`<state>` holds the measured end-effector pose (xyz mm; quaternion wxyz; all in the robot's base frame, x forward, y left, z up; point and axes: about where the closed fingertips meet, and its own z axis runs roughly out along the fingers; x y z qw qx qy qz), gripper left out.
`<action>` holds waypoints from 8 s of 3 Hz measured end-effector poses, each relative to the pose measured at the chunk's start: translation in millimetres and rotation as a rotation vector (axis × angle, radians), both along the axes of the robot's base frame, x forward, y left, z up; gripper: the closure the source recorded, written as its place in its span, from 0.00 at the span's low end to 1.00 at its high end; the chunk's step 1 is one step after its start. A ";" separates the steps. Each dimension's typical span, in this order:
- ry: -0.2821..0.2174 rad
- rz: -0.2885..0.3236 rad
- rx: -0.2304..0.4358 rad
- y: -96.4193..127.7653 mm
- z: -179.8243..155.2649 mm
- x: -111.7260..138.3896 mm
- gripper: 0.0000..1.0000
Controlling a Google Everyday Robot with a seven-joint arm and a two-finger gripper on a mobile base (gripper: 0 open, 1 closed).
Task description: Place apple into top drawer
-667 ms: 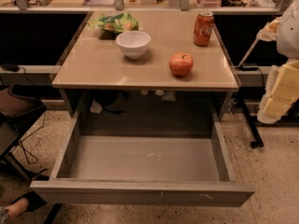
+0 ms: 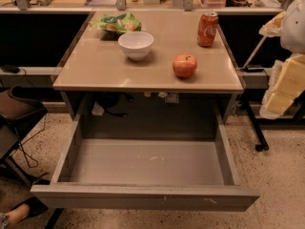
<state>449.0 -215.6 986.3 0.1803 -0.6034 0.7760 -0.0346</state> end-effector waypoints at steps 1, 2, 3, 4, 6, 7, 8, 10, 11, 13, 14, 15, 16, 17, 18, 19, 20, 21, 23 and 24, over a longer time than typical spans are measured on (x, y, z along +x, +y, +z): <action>0.000 0.040 0.060 8.7 -0.1 46.7 0.00; -0.001 0.108 0.152 36.6 -8.3 115.7 0.00; 0.029 0.153 0.258 62.0 -34.3 168.9 0.00; 0.094 0.166 0.323 78.0 -73.9 199.4 0.00; 0.096 0.133 0.297 78.1 -87.0 205.9 0.00; 0.140 0.151 0.279 92.4 -119.9 212.2 0.00; 0.192 0.184 0.272 111.7 -153.8 220.8 0.00; 0.192 0.184 0.272 111.8 -153.8 220.8 0.19; 0.192 0.184 0.272 111.8 -153.8 220.8 0.42; 0.192 0.184 0.272 111.8 -153.9 220.8 0.89; 0.192 0.184 0.272 111.9 -154.0 220.9 1.00; 0.192 0.184 0.272 111.9 -154.0 220.9 1.00; 0.213 0.185 0.279 112.4 -156.9 225.4 1.00; 0.231 0.180 0.293 111.4 -160.0 228.7 1.00; 0.232 0.177 0.295 110.6 -158.3 229.1 1.00; 0.187 0.101 0.306 94.4 -141.1 214.8 1.00; 0.182 0.031 0.301 83.7 -142.5 185.5 1.00; 0.192 -0.004 0.311 78.3 -146.6 172.8 1.00; 0.116 -0.120 0.328 71.3 -155.5 126.1 1.00; 0.095 -0.198 0.354 69.2 -168.5 94.8 1.00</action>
Offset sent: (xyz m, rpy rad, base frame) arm 0.2014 0.0677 -0.0160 0.2680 0.0100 0.1934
